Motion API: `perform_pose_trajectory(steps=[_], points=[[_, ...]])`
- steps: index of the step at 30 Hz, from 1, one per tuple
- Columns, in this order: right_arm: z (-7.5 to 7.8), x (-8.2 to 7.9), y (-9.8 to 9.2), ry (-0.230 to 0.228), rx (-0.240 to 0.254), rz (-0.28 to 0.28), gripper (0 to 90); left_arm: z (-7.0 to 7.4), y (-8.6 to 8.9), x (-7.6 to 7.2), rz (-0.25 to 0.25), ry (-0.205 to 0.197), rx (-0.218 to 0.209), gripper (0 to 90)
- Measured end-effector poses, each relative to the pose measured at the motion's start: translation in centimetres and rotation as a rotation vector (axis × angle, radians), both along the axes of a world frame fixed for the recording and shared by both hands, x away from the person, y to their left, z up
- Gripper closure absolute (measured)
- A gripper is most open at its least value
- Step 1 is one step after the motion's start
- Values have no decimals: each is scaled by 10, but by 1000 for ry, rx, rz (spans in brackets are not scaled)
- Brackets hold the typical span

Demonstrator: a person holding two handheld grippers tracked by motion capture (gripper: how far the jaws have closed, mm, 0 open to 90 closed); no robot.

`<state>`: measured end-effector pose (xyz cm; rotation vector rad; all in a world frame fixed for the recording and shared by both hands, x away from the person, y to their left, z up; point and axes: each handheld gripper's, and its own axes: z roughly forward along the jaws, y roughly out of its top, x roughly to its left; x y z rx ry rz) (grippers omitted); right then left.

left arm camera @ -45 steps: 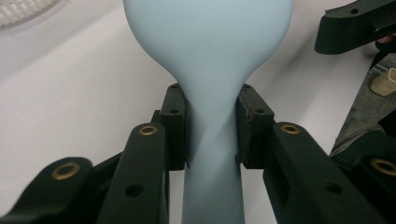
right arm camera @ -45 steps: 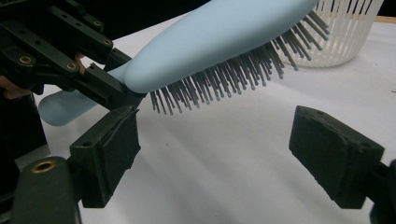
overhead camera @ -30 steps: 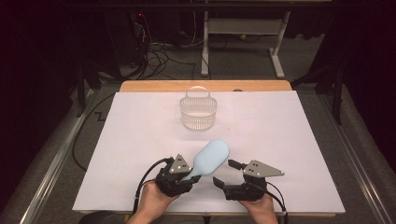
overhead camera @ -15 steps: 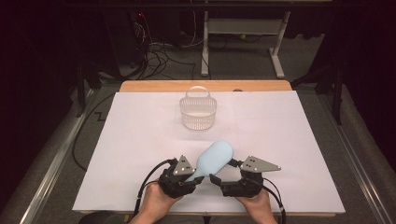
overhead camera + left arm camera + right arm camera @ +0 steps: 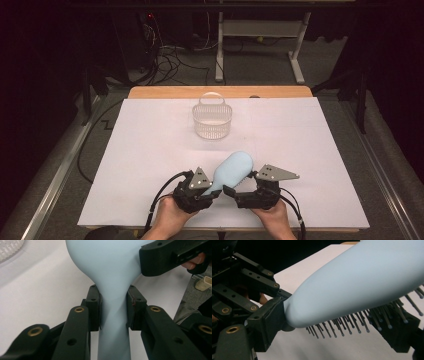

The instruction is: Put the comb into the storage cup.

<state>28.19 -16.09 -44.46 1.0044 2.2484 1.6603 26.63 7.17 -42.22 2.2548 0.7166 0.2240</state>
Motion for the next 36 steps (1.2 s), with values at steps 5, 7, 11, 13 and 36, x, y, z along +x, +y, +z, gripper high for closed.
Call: perform_pose_trajectory(steps=[5,7,11,13,36], points=[[1,2,0,12,13,-4,152,0,-2,0,-3,-2,2,690],[2,2,0,12,18,-7,155,0,-3,0,-7,-5,5,690],[4,3,-1,12,21,-11,165,0,-6,-1,-9,-12,8,691],[5,4,-2,13,27,-14,173,1,-7,0,-12,-14,11,691],[25,6,-5,18,18,30,278,12,-14,-5,-16,-56,23,693]])
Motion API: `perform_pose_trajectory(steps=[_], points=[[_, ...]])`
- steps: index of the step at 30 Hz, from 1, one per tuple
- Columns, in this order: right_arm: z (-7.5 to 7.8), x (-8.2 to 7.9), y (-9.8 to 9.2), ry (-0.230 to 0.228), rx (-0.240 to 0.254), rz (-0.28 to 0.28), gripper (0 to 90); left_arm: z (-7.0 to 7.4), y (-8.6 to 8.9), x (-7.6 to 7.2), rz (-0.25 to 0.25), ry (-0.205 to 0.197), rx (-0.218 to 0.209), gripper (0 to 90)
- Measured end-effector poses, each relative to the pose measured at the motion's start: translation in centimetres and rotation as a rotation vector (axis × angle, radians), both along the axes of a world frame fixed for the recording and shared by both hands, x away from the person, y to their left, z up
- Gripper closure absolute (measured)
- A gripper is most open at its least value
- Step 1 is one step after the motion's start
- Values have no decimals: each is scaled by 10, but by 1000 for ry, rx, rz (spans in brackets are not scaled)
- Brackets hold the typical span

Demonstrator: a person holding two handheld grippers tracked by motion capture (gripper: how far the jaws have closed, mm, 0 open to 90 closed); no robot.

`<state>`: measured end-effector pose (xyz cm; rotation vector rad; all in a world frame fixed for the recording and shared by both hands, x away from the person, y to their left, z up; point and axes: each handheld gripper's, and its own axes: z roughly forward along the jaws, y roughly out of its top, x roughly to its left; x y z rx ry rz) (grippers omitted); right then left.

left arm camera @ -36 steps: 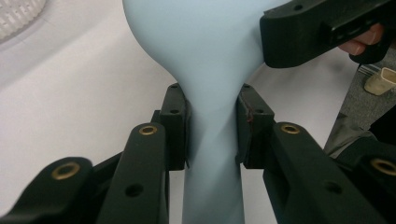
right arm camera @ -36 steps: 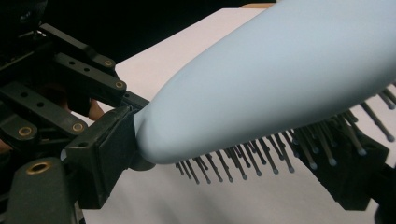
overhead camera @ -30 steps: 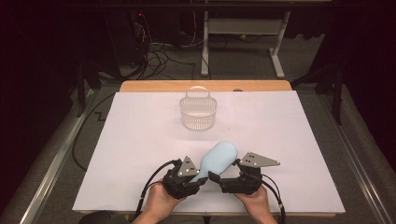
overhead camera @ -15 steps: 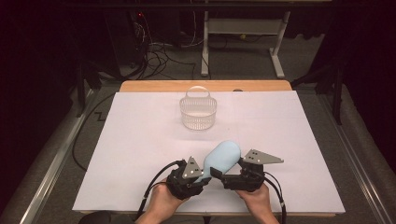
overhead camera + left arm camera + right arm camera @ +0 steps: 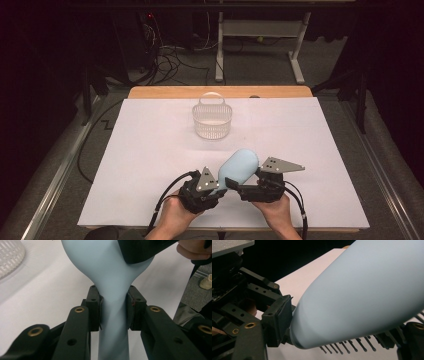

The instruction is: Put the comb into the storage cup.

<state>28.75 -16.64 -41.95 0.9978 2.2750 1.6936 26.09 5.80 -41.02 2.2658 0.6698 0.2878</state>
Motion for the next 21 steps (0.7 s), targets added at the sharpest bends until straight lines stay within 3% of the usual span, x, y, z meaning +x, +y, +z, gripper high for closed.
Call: perform_pose_trajectory(steps=[15,21], points=[[6,2,-5,40,53,43,380,3,0,1,-15,24,2,695],[9,2,-6,50,67,64,408,5,1,0,-12,15,4,696]])
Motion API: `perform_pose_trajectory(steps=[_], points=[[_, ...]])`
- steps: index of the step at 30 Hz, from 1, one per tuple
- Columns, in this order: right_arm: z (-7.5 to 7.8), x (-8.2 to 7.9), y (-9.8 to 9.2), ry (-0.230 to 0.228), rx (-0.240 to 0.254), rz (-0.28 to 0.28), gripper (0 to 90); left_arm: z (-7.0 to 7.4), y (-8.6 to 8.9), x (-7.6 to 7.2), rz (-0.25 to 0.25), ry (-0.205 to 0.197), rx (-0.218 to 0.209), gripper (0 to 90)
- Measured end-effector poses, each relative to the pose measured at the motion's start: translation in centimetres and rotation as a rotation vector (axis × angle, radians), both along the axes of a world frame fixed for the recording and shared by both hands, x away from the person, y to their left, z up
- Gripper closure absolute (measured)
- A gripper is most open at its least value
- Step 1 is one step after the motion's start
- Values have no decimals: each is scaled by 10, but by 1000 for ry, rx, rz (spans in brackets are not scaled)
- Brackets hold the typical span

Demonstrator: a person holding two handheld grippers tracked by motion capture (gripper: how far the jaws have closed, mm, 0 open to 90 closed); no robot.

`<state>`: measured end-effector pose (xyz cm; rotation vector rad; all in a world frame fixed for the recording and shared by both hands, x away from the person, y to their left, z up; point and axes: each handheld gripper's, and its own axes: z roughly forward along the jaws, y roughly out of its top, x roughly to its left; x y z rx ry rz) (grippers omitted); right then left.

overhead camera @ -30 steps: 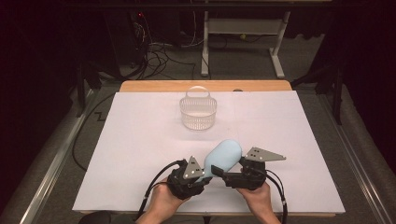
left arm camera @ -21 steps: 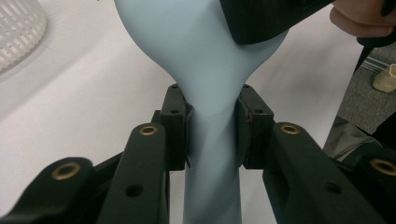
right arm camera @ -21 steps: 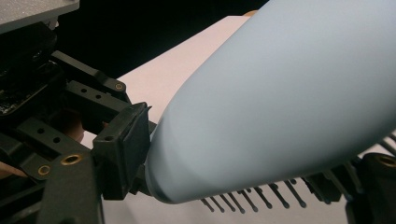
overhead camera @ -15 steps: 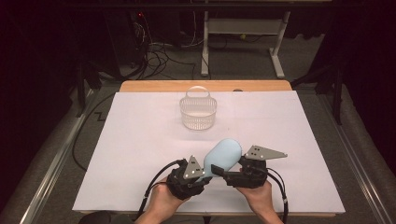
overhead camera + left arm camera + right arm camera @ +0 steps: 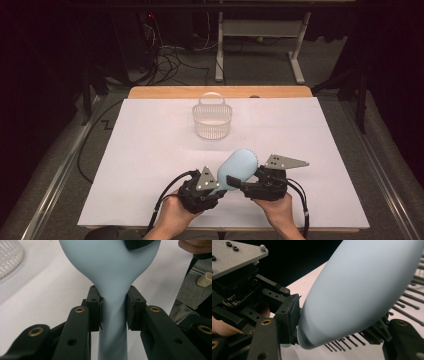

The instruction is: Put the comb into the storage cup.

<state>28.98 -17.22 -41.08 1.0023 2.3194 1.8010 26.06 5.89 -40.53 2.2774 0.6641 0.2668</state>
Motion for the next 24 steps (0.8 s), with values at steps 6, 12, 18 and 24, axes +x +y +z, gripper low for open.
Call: perform_pose_trajectory(steps=[6,12,18,24], points=[[4,2,0,13,12,21,438,1,1,0,-1,-1,-1,696],[9,3,1,15,18,45,479,2,2,0,2,-1,1,697],[13,6,3,25,31,68,514,3,4,0,1,-1,2,697],[22,6,10,34,23,87,537,6,10,0,10,4,-21,697]])
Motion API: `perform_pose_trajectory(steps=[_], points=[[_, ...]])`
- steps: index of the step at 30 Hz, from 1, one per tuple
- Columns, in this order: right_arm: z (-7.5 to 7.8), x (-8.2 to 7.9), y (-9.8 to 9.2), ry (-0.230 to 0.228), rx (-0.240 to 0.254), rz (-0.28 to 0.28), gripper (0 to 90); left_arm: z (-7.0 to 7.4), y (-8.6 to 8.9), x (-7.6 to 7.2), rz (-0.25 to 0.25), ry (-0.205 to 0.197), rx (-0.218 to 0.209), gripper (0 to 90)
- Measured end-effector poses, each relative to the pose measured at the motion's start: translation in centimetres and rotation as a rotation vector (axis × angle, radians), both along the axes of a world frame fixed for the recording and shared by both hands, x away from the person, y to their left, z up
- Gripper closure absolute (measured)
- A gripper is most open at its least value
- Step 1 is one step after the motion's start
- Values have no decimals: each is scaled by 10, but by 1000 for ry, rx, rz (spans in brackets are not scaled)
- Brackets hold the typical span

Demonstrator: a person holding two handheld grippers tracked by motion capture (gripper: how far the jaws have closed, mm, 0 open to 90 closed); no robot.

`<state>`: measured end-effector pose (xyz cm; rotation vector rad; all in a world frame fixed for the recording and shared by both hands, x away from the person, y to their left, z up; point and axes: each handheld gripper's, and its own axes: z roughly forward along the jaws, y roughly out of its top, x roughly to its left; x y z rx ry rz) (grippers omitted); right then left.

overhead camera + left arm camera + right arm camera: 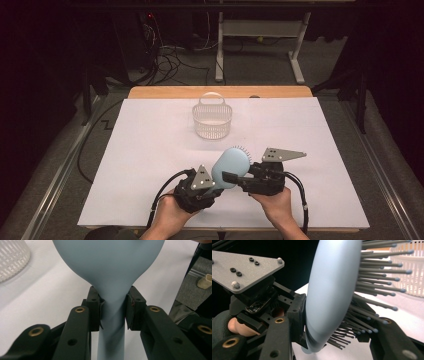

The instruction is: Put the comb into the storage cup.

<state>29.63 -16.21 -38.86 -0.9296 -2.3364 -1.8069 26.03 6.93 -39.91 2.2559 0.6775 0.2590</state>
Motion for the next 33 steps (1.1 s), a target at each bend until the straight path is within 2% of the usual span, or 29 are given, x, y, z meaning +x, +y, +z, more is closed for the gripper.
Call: perform_pose_trajectory(steps=[9,14,20,26,33], points=[[5,6,9,34,-22,26,565,-2,7,5,1,32,-20,693],[7,7,11,26,-39,25,571,-2,10,7,0,45,-29,645],[11,10,-1,19,-48,-12,570,-3,18,9,22,56,-59,527],[11,11,-12,25,-54,-42,569,-7,27,11,43,64,-87,460],[12,12,-19,28,-55,-62,568,-8,38,12,73,41,-118,411]])
